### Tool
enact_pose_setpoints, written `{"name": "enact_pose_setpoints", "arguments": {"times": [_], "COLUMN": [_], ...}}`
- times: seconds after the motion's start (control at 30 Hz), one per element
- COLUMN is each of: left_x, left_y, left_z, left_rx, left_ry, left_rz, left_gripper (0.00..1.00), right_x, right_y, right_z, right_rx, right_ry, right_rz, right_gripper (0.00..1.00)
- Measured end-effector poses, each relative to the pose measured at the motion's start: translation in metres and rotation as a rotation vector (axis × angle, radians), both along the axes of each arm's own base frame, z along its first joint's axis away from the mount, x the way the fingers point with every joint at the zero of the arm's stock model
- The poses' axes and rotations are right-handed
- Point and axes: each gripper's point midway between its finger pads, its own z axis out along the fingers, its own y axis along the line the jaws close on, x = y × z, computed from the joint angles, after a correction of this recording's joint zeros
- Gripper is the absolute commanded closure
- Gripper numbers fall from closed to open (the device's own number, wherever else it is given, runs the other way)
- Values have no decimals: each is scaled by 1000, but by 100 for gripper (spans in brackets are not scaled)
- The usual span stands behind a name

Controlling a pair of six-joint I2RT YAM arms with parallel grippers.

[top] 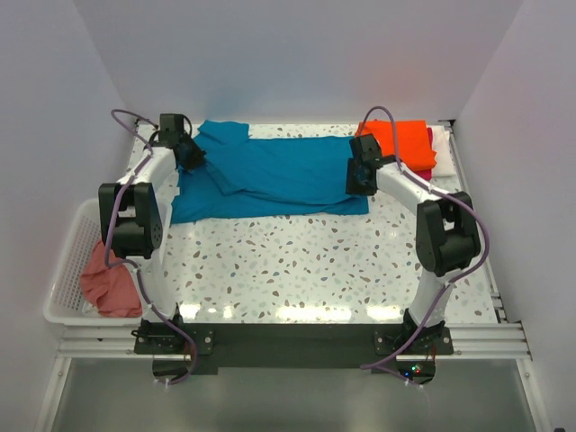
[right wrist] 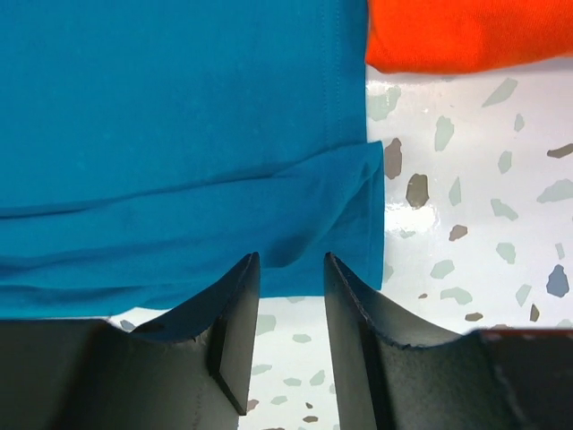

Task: Fold and stack the t-shirts
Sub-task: Fold the tshirt

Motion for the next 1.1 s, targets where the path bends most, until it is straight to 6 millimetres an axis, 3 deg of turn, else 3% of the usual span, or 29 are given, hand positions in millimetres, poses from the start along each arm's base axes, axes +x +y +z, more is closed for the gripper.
{"name": "enact_pose_setpoints", "arguments": {"times": [0.3,0.53,0.77,1.1], "left_x": [0,0,0,2], "left_y": [-1,-1,3,6], "left_z": [0,0,0,2], "left_rx": [-5,-8,-10,-23], "left_ry": [0,-1,-2,-9], "left_rz": [-5,-6,-1,-2], "left_gripper": [100,100,100,100], "right_x": [3,2,15,37], "right_y": [0,0,5,4], "right_z": [-10,-11,-4,1], "right_rx": [-13,-16,-5,18], "right_ry": [25,30,12,-8], "right_rz": [4,5,6,-11], "right_gripper": [63,88,99,100]}}
